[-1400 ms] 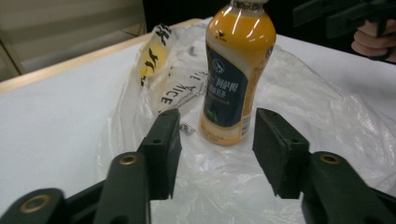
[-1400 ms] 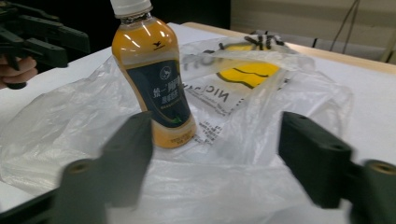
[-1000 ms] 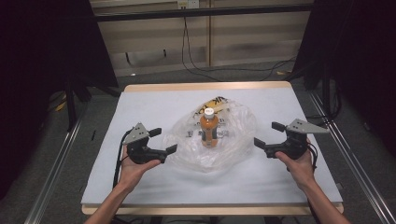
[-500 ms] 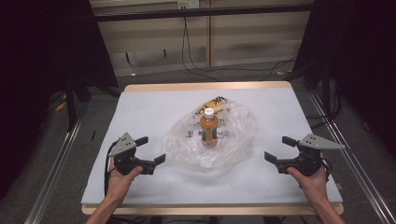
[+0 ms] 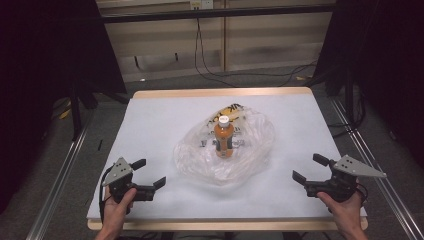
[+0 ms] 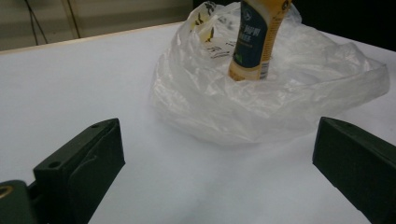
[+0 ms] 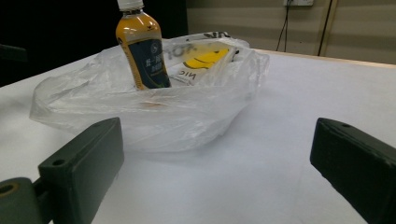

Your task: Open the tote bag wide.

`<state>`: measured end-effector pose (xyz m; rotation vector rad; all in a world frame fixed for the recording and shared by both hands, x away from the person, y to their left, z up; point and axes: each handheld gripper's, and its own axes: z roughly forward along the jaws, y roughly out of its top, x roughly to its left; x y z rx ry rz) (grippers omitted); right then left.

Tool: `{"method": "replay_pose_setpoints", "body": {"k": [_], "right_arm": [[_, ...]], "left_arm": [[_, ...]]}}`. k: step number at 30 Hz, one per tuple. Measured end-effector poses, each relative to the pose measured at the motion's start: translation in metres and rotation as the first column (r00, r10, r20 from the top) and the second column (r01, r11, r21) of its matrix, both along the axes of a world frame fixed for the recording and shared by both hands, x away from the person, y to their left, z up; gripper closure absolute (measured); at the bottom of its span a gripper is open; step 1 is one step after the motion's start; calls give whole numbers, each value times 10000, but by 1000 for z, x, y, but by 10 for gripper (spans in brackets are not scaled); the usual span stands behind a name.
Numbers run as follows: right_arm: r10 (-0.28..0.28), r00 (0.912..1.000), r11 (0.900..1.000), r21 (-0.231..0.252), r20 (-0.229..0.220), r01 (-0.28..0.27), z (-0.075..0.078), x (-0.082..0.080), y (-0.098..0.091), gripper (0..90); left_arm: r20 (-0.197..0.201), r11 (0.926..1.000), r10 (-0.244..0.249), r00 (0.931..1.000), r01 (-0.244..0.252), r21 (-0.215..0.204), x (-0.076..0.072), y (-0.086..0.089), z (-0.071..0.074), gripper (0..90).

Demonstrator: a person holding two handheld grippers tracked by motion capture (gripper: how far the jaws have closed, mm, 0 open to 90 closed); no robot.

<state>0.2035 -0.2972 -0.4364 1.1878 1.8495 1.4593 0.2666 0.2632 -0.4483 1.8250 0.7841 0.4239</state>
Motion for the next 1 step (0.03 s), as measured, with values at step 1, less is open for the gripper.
{"method": "replay_pose_setpoints", "body": {"k": [1], "right_arm": [[-58,10000,9999,97,44,58,-1,1,-1,20]], "left_arm": [[-17,10000,-8,10000,8,7,0,1,-1,20]]}}
